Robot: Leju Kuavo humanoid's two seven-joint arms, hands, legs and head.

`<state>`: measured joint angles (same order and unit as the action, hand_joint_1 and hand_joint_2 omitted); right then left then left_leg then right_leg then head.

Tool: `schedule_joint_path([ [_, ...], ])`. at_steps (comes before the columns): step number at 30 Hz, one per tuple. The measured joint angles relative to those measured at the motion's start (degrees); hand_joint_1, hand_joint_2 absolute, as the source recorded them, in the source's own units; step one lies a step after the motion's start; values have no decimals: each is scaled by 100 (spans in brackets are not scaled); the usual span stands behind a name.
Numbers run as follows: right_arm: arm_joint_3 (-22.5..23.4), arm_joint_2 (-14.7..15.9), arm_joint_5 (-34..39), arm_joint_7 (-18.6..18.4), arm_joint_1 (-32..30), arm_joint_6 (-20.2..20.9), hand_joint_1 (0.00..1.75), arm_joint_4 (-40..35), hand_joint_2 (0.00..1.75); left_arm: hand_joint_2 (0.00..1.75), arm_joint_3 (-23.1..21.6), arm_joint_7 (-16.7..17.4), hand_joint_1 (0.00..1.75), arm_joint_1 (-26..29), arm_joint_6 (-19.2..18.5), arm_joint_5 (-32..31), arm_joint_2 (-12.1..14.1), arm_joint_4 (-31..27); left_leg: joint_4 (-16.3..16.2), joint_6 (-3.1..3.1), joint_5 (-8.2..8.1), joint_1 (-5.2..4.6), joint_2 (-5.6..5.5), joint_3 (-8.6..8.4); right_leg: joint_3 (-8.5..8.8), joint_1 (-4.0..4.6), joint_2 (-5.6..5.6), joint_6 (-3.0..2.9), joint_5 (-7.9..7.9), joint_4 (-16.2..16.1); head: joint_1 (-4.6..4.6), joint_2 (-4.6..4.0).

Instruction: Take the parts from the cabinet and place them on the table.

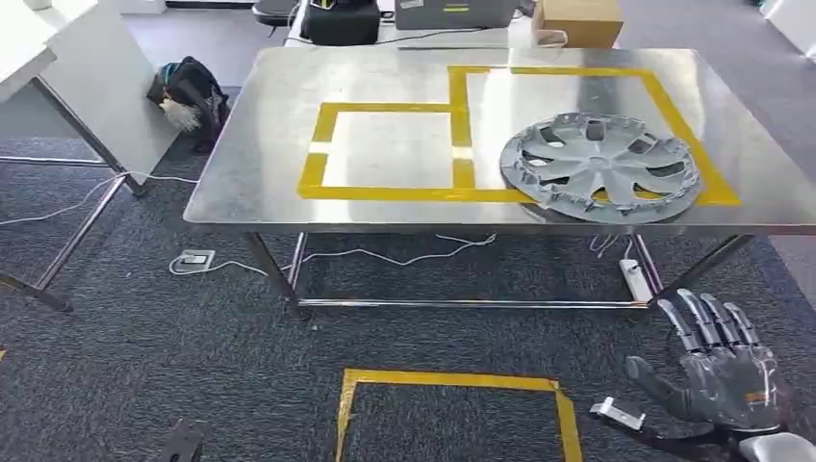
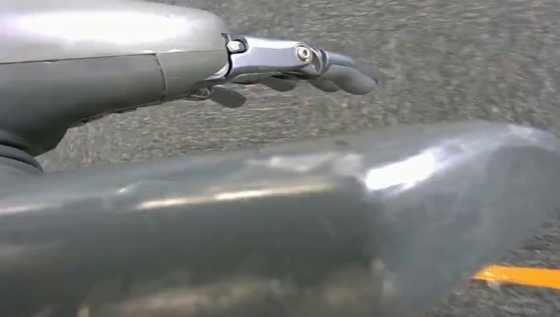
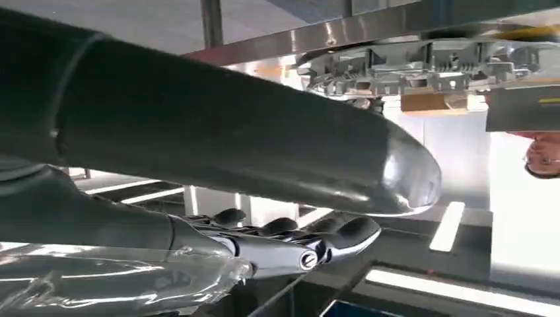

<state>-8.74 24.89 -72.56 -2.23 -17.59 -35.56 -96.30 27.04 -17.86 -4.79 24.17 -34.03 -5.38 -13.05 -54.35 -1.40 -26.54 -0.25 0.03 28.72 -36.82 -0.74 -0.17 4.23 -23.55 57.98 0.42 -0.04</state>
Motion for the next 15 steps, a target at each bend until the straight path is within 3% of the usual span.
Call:
schedule_joint_path([
  [1, 9, 7, 2, 2, -7, 2, 0, 0, 0, 0, 2, 0, 0, 0, 0, 0, 9, 0, 0, -52, 54, 1, 3, 68, -124, 1, 3, 29, -384, 345, 24, 0],
  [2, 20, 7, 2, 0, -3, 4, 0, 0, 0, 0, 2, 0, 0, -7, 0, 0, 9, 0, 0, -57, 111, -2, 4, 136, -232, 0, 2, 46, -712, 803, 30, 0],
  [3, 22, 7, 2, 0, -4, 2, 0, 0, 0, 0, 2, 0, 0, -13, 0, 0, 2, 0, -4, -63, 173, -8, 4, 209, -327, 1, 3, 59, -954, 1250, 28, 0],
  [4, 24, 7, 2, 0, -7, 4, 0, 0, 0, 0, 2, 0, 0, -13, 0, 0, -2, 0, -7, -63, 235, -11, 4, 289, -373, 2, 4, 71, -1049, 1587, 28, 0],
  [5, 29, 7, 2, 0, -8, 4, 0, 2, 0, 0, 2, 0, 0, -11, 0, 0, -7, 0, -13, -51, 301, -11, 4, 374, -319, 2, 4, 78, -953, 1708, 28, 0],
  [6, 29, 7, 2, 0, -7, 4, 0, 2, 0, 0, 2, 0, 0, -8, 0, 0, -9, 0, -23, -37, 366, -8, 4, 466, -140, -1, 4, 85, -711, 1579, 30, 0],
  [7, 33, 7, 2, 0, -5, 4, 0, 2, 0, 0, 2, 0, 0, -9, 0, 0, -9, 0, -40, -15, 420, 4, 4, 550, 120, -9, 4, 94, -490, 1269, 26, 0],
  [8, 39, 9, 2, 0, 1, 4, 0, 0, 0, 0, 2, 0, 0, -13, 0, 0, -9, 0, -73, 16, 471, 15, 0, 635, 485, -25, 5, 113, -359, 776, 28, 0],
  [9, 42, 13, 2, 0, 16, 2, 0, 0, 0, 0, 2, 0, 0, -15, 0, 0, -2, -4, -118, 55, 511, -1, -10, 676, 851, -55, 20, 144, -476, 245, 35, 0],
  [10, 42, 15, 2, 2, 37, 2, 0, -2, 0, 0, 2, 0, 0, -15, 0, 0, 2, -9, -156, 81, 537, -32, -13, 735, 1176, -29, 50, 123, -659, -220, 35, 0],
  [11, 44, 18, 2, 0, 34, 2, 0, -4, 0, 0, 2, 0, 0, -18, 2, 0, 4, -9, -151, 109, 629, -41, -14, 742, 1122, -32, 58, 12, -680, -209, 9, 0],
  [12, 44, 18, 4, 0, 22, 2, 0, -2, 0, 0, 2, 0, 0, -16, 2, 0, 4, -9, -149, 121, 700, -44, -16, 764, 1020, -25, 64, 9, -645, -193, 9, 0],
  [13, 44, 20, 4, 0, 16, 2, 0, 0, 0, 0, 2, 0, 0, -10, 2, 0, 4, -9, -139, 138, 749, -35, -20, 794, 1025, -9, 61, -30, -617, -135, 15, 0],
  [14, 40, 20, 2, 2, 14, 2, 0, 0, 0, 0, 2, 0, 0, 3, 2, 0, 17, -9, -152, 169, 742, -28, -27, 828, 879, -39, 43, -102, -570, -142, 11, 0],
  [15, 40, 22, 2, 2, 26, 2, 0, 0, 0, 0, 2, 0, 0, 12, 2, 0, 17, -9, -246, 218, 523, -18, -19, 887, 888, -39, 29, -164, -507, -129, 9, 0],
])
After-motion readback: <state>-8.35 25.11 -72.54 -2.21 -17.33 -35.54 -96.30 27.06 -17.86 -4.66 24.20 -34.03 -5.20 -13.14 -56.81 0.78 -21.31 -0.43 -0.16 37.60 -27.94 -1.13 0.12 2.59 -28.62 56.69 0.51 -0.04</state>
